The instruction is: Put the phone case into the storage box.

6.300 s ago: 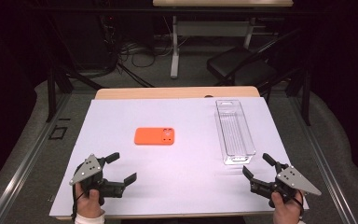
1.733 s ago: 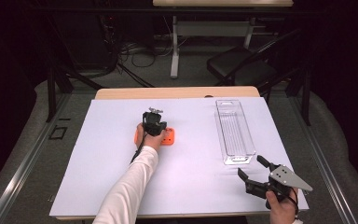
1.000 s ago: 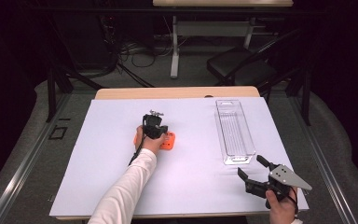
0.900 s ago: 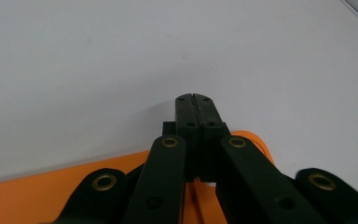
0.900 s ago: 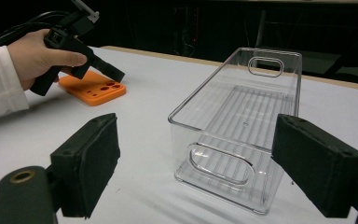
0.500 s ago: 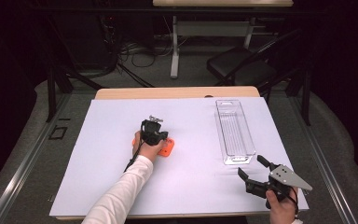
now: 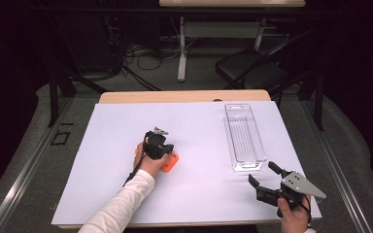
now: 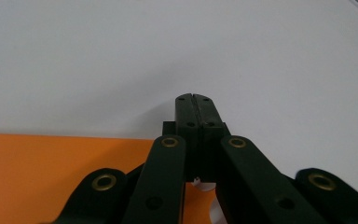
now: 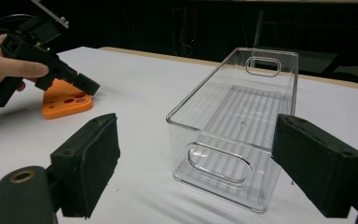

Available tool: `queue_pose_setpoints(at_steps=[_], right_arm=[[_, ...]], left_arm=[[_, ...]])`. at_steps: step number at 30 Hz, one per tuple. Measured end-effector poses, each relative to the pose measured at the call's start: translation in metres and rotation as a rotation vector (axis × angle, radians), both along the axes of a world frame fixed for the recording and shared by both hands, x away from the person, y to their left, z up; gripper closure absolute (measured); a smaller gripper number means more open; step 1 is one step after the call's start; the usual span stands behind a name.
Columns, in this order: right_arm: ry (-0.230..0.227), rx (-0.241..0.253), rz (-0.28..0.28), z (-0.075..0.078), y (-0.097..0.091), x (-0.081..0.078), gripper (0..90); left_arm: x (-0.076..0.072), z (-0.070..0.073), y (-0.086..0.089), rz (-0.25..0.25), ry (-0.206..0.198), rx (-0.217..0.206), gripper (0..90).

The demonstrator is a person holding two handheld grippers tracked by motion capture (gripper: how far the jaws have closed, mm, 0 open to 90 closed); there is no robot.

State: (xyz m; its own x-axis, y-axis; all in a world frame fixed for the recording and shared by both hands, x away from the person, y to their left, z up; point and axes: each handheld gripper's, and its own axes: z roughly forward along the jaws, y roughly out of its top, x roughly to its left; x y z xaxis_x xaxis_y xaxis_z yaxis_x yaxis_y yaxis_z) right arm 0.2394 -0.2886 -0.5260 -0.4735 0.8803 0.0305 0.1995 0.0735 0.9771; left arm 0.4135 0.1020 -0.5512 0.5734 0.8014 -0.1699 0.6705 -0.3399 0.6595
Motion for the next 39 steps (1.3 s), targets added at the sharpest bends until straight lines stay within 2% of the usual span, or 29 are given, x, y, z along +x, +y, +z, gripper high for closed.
queue_pose_setpoints(at_steps=[3,7,15,17,22,27,29,35,39], right_arm=[[0.002,0.0,-0.003,0.0,0.0,0.0,14.4],[0.01,0.0,-0.003,0.0,-0.001,0.0,14.4],[0.008,-0.001,0.001,0.0,0.0,0.001,14.4],[0.014,0.003,0.0,0.0,0.0,0.0,14.4],[0.012,0.001,0.0,0.0,0.0,0.001,14.4],[0.011,0.0,0.001,-0.001,0.0,0.001,14.4],[0.011,0.002,0.001,-0.001,0.0,0.002,14.4],[0.012,0.003,-0.002,-0.001,-0.001,0.001,14.4],[0.011,0.002,-0.001,-0.001,0.0,0.001,14.4]], left_arm=[[-0.006,0.0,0.002,-0.011,0.006,-0.002,90.0],[-0.014,0.001,-0.002,-0.033,0.002,0.02,90.0],[-0.029,0.0,-0.013,-0.081,0.031,0.007,90.0],[-0.032,-0.001,-0.015,-0.075,0.02,0.0,90.0],[-0.036,-0.003,-0.019,-0.07,0.037,-0.007,90.0],[-0.038,-0.004,-0.022,-0.074,0.03,0.0,90.0],[-0.04,-0.004,-0.021,-0.078,0.041,-0.004,90.0],[-0.049,-0.004,-0.015,-0.089,0.041,-0.001,90.0],[-0.056,-0.003,-0.005,-0.097,0.051,0.005,90.0]])
